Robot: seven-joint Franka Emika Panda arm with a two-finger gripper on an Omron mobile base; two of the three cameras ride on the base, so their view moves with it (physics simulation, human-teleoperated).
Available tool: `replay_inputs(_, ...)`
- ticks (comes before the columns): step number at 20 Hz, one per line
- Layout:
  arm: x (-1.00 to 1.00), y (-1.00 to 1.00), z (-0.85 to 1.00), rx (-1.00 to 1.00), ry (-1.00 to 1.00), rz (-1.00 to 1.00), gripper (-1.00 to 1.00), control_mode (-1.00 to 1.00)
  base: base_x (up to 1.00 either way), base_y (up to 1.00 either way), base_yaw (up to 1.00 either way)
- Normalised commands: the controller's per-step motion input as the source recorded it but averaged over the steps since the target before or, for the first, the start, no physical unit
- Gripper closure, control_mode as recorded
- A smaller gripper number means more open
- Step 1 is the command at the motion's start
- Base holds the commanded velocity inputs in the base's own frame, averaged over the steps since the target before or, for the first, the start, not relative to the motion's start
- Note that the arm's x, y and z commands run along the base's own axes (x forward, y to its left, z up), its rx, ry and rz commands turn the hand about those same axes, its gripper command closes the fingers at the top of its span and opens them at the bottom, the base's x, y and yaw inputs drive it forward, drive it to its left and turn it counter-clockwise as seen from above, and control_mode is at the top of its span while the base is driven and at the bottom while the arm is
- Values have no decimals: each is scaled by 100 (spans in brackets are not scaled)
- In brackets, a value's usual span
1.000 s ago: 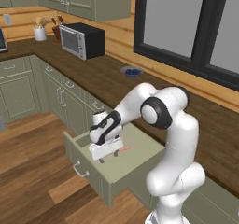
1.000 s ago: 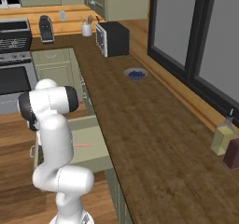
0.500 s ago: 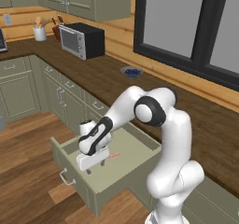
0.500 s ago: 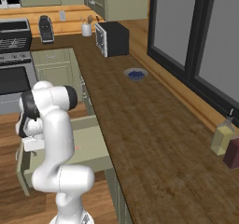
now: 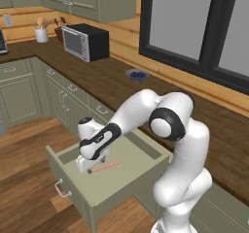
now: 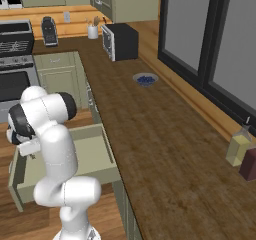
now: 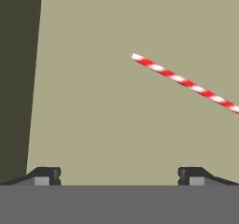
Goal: Take a straw from the drawer in front and place it inside the glass cup on the dining counter.
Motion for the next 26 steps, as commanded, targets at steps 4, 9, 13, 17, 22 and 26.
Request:
replay_inputs(4, 58, -21, 6, 0, -10, 15, -100, -100, 0, 0, 0)
replay_inputs(9, 48, -4, 0, 0, -6, 25, -100, -100, 0, 0, 0)
replay_inputs(13, 36, 0, -16, 0, -4, 30, -100, -100, 0, 0, 0)
replay_inputs(17, 20, 0, -48, 0, 0, 25, -100, -100, 0, 0, 0)
replay_inputs(22, 11, 0, -49, 0, 4, 14, -100, -100, 0, 0, 0)
replay_inputs(26, 1, 0, -50, 0, 2, 11, -100, -100, 0, 0, 0)
